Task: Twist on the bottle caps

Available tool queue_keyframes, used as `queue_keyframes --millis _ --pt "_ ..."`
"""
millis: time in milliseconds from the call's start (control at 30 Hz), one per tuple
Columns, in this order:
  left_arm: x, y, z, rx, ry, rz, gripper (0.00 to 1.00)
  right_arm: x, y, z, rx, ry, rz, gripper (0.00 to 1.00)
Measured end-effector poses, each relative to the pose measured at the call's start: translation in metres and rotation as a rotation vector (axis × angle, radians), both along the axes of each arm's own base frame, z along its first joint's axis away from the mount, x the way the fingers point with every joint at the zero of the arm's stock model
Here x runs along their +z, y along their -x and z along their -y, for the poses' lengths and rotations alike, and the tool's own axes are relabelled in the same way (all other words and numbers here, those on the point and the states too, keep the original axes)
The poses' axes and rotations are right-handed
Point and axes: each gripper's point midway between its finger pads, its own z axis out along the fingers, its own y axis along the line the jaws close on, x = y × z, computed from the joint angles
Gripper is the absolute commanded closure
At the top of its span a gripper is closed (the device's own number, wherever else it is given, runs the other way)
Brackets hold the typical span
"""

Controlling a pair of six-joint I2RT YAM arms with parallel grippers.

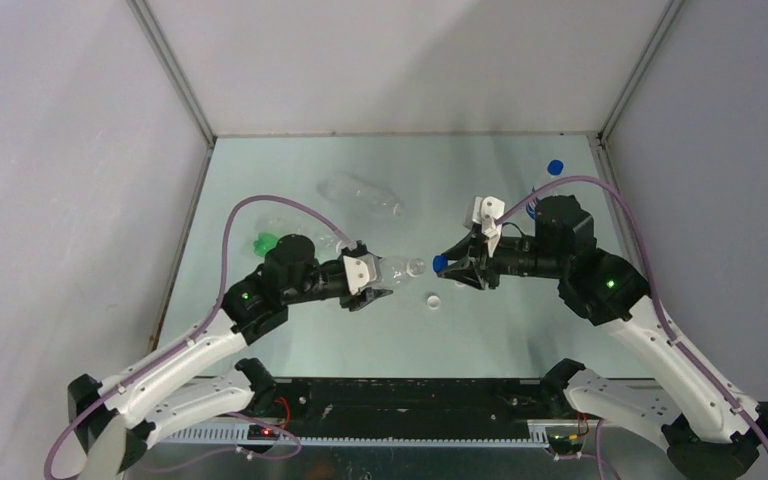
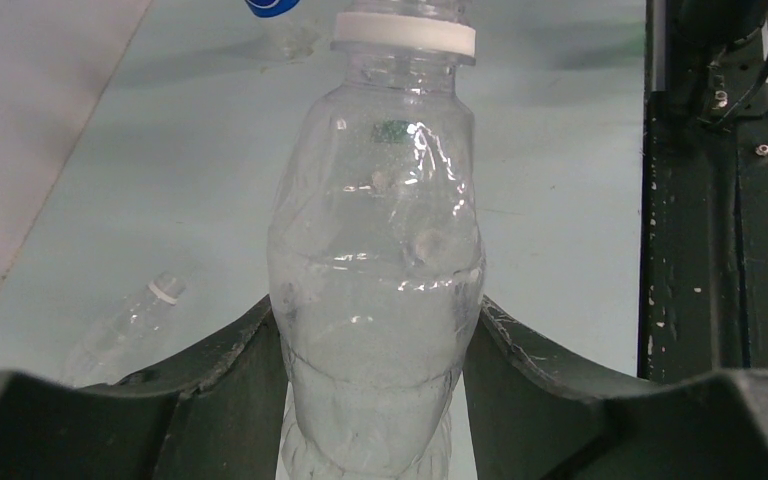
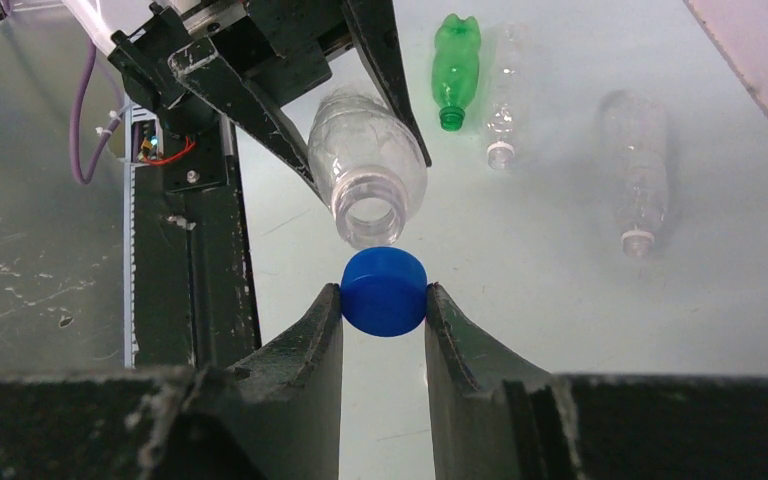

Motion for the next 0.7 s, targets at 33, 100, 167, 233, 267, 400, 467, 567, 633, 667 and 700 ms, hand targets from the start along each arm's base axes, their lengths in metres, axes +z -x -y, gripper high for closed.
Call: queue_keyframes --millis 33,100,167,233,267,400,467,567,633,667,700 --pt "-0.002 0.001 0.001 -0.005 -0.007 -0.009 0.51 0.000 -0.001 -0.001 0.002 0.001 0.002 1.00" --pt "-0.004 0.001 0.001 -0.011 -0.012 -0.016 0.51 -0.001 -0.002 -0.003 0.008 0.002 0.006 1.00" --pt "-0.005 0.002 0.002 -0.016 -0.012 -0.019 0.51 -0.002 -0.003 -0.005 0.014 0.003 0.007 1.00" --pt "-0.004 0.003 0.002 -0.020 -0.010 -0.020 0.52 -0.003 -0.003 -0.007 0.021 0.005 0.007 1.00" --pt "-0.004 0.003 0.002 -0.023 -0.009 -0.021 0.52 -0.003 -0.003 -0.008 0.026 0.005 0.008 1.00" --pt "-0.003 0.005 0.004 -0.036 -0.005 -0.023 0.53 -0.006 -0.004 -0.012 0.046 0.010 0.005 1.00" --pt "-0.004 0.005 0.005 -0.040 -0.006 -0.025 0.53 -0.009 -0.003 -0.014 0.057 0.016 0.000 1.00" --pt "-0.005 0.004 0.007 -0.042 -0.011 -0.032 0.54 -0.011 -0.003 -0.016 0.070 0.021 -0.003 1.00" --pt "-0.005 0.003 0.008 -0.043 -0.013 -0.035 0.54 -0.012 -0.003 -0.017 0.078 0.023 0.000 1.00" --pt "-0.005 0.003 0.008 -0.042 -0.013 -0.036 0.54 -0.013 -0.003 -0.018 0.085 0.024 0.002 1.00" --pt "-0.004 0.003 0.008 -0.043 -0.012 -0.035 0.55 -0.013 -0.002 -0.018 0.092 0.024 0.004 1.00"
